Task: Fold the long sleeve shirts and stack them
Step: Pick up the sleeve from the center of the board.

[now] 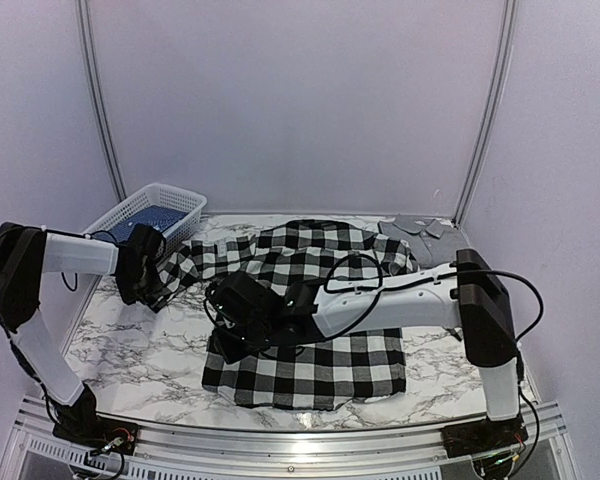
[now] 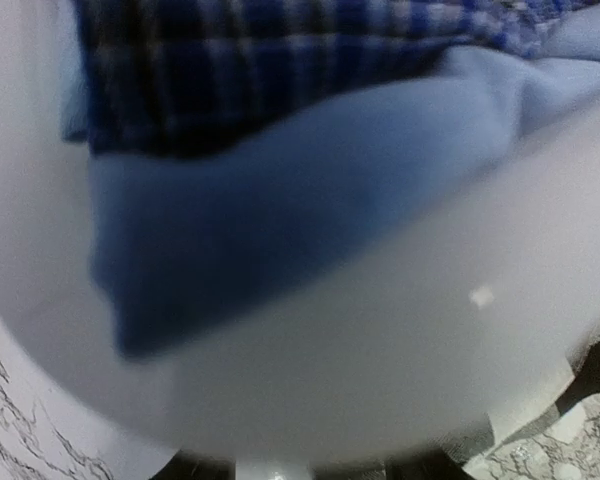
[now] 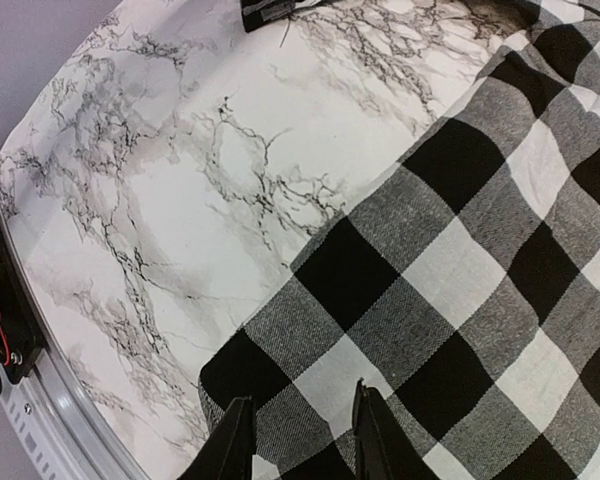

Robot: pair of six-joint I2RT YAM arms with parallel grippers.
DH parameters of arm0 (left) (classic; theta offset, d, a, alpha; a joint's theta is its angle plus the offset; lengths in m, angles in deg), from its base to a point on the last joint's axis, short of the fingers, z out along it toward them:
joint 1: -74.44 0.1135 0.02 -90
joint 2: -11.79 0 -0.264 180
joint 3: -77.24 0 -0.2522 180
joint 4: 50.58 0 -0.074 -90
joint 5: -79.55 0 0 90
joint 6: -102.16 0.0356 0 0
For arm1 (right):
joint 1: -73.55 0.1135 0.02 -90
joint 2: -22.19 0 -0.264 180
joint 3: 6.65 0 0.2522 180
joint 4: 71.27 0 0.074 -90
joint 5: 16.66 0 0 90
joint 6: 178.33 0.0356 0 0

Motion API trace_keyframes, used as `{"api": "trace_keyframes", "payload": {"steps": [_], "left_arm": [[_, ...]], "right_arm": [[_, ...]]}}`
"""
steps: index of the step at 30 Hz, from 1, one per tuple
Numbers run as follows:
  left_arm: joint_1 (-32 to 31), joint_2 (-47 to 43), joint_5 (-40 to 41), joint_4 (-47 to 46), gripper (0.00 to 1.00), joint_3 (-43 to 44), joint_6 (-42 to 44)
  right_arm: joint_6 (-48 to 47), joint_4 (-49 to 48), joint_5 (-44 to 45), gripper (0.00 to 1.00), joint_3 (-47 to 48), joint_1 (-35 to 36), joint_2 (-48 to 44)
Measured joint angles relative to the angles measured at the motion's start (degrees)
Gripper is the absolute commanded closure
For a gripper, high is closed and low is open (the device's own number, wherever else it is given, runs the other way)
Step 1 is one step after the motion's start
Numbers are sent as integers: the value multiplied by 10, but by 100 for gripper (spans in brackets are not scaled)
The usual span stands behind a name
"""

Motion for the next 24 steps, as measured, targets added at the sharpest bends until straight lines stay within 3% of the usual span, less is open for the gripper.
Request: {"api": "trace_keyframes", "payload": {"steps": [7, 14, 24], "left_arm": [[15, 35, -3, -19, 50, 2, 0], [15, 44, -15, -58, 58, 4, -7], [5, 27, -24, -85, 57, -20, -18]], "right_arm": [[-1, 32, 15, 70, 43, 16, 32], [-7, 71, 40, 70, 110, 32, 80], [-9, 100, 67, 69, 123, 43, 96]]}}
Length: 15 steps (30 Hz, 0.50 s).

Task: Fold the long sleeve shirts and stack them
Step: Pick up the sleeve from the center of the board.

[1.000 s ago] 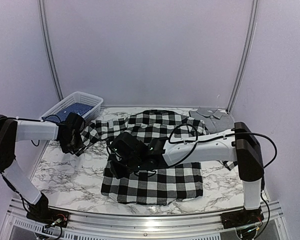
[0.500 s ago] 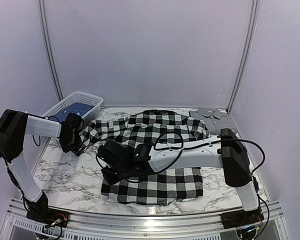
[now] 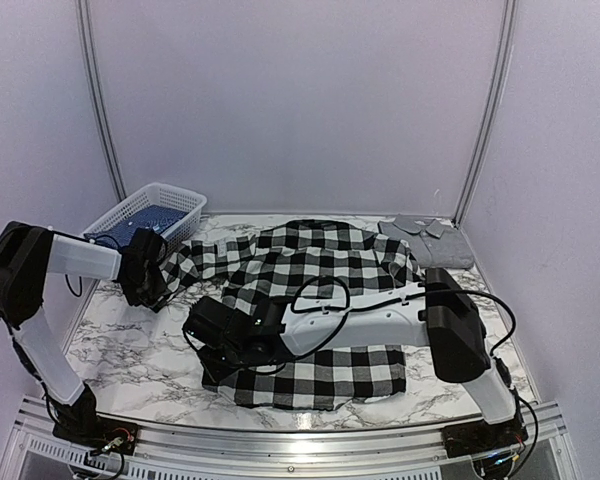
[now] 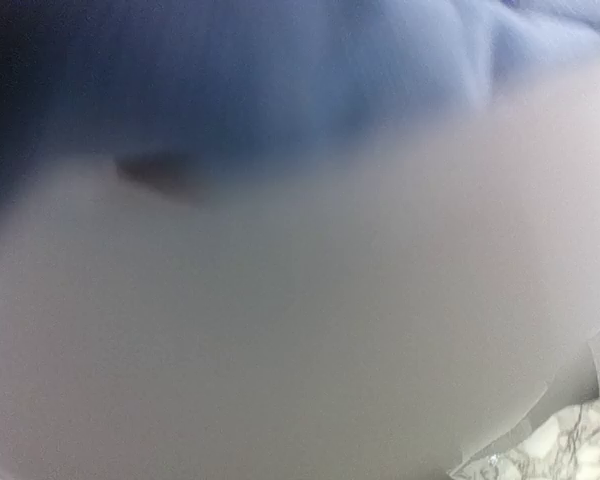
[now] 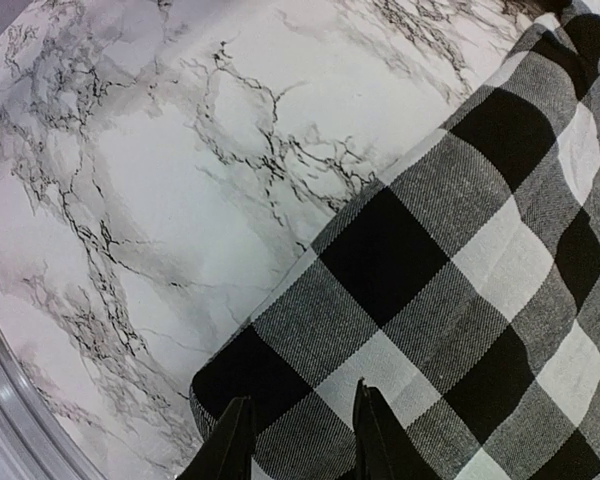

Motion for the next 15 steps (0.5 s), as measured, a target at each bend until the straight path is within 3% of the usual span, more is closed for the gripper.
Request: {"api": "trace_keyframes", "payload": {"steps": [6, 15], "left_arm": [[-41, -42, 17, 11, 56, -21, -10], [-45, -23, 24, 12, 52, -21, -35]], "right_arm": [[2, 0, 15, 69, -8, 0, -5], [2, -2, 22, 69, -14, 0, -8]]}}
